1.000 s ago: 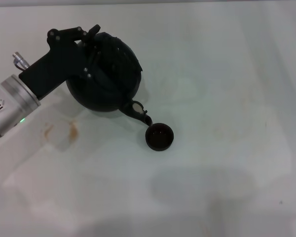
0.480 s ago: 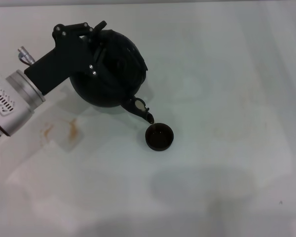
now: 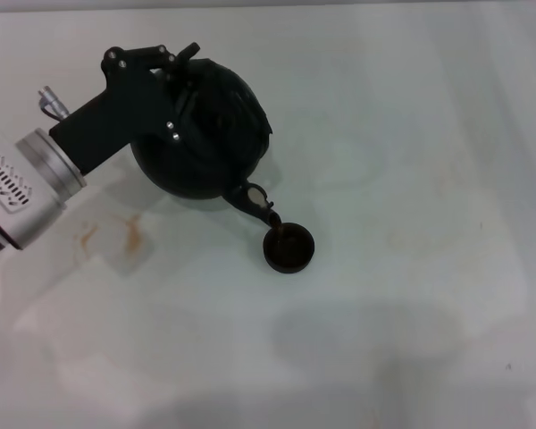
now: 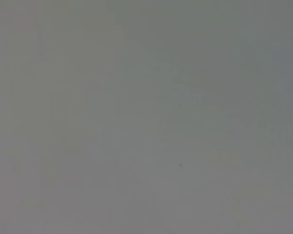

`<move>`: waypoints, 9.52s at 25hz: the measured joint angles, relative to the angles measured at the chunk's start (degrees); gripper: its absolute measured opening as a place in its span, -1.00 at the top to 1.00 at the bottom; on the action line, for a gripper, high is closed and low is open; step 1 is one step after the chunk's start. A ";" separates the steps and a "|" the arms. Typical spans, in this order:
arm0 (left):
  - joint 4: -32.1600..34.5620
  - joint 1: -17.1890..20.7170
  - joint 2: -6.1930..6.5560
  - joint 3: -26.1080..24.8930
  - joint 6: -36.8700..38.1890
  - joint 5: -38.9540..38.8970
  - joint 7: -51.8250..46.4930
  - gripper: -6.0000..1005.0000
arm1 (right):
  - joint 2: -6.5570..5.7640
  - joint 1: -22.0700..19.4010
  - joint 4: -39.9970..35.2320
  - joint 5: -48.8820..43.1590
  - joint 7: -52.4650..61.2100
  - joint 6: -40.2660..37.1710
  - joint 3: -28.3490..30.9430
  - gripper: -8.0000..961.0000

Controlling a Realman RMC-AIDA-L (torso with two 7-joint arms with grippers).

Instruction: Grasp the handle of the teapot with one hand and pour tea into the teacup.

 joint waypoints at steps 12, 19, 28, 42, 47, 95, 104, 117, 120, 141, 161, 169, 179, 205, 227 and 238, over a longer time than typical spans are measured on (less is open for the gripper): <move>-0.09 -0.48 0.00 0.00 0.01 0.97 0.03 0.76 | 0.00 0.11 0.00 0.00 0.14 0.09 0.16 -0.69; -0.08 -0.57 0.00 0.26 0.01 1.06 0.17 0.76 | 0.00 0.12 0.00 0.00 0.13 0.36 0.19 -0.69; -0.37 -0.57 0.02 0.62 -0.85 1.17 2.62 0.76 | 0.00 0.11 0.00 0.00 0.13 0.42 0.07 -0.70; -0.25 -1.24 0.04 0.71 -0.89 2.25 2.93 0.76 | 0.00 0.11 0.00 0.01 0.13 0.33 -0.17 -0.70; -0.14 -1.47 0.06 0.71 -0.88 2.39 2.93 0.76 | 0.00 0.11 0.00 0.01 0.13 0.25 -0.17 -0.70; -6.42 2.84 -0.04 -0.05 6.00 -11.59 1.43 0.77 | -0.09 -0.25 1.01 -0.27 0.19 0.53 -0.26 -0.69; -7.19 9.12 0.06 -0.09 8.37 -25.73 -11.09 0.77 | -0.11 -0.23 0.44 -0.19 -0.15 0.42 -0.19 -0.69; -12.33 14.56 -0.09 -0.85 9.60 -41.96 -24.19 0.76 | -0.44 0.20 -0.31 -0.04 -2.69 0.59 0.23 -0.69; -14.00 14.64 -0.09 -1.47 9.25 -43.54 -24.21 0.76 | -0.57 0.26 -0.82 -0.02 -2.87 0.73 0.27 -0.69; -17.67 11.03 -0.28 -1.98 2.98 -32.59 -22.74 0.77 | -1.14 3.48 -4.30 -0.53 -4.27 6.32 0.17 -0.69; -19.86 15.01 -0.42 -2.20 7.03 -26.78 -16.35 0.77 | -1.57 4.89 -4.31 -0.10 -5.05 8.64 0.27 -0.69; -19.71 13.80 -0.35 -2.07 5.02 -26.67 -16.35 0.76 | -1.55 5.17 -4.31 -0.08 -5.79 9.13 0.91 -0.69; -19.42 13.11 -0.29 -1.92 4.53 -23.42 -16.37 0.49 | -1.55 4.80 -4.31 -0.08 -5.84 9.14 1.07 -0.69; -19.19 16.15 -0.03 -2.28 7.86 -20.72 -19.25 -0.57 | -1.90 4.44 -4.09 -0.04 -5.85 9.11 4.06 -0.69; -19.15 24.57 0.01 -2.25 18.04 -21.46 -19.34 -0.55 | -1.81 4.59 -4.67 0.01 -5.92 9.14 7.04 -0.69; -18.86 28.47 0.04 -11.95 23.16 -30.31 -19.34 -0.54 | -0.21 4.19 -5.46 -0.48 -7.62 6.48 6.51 -0.69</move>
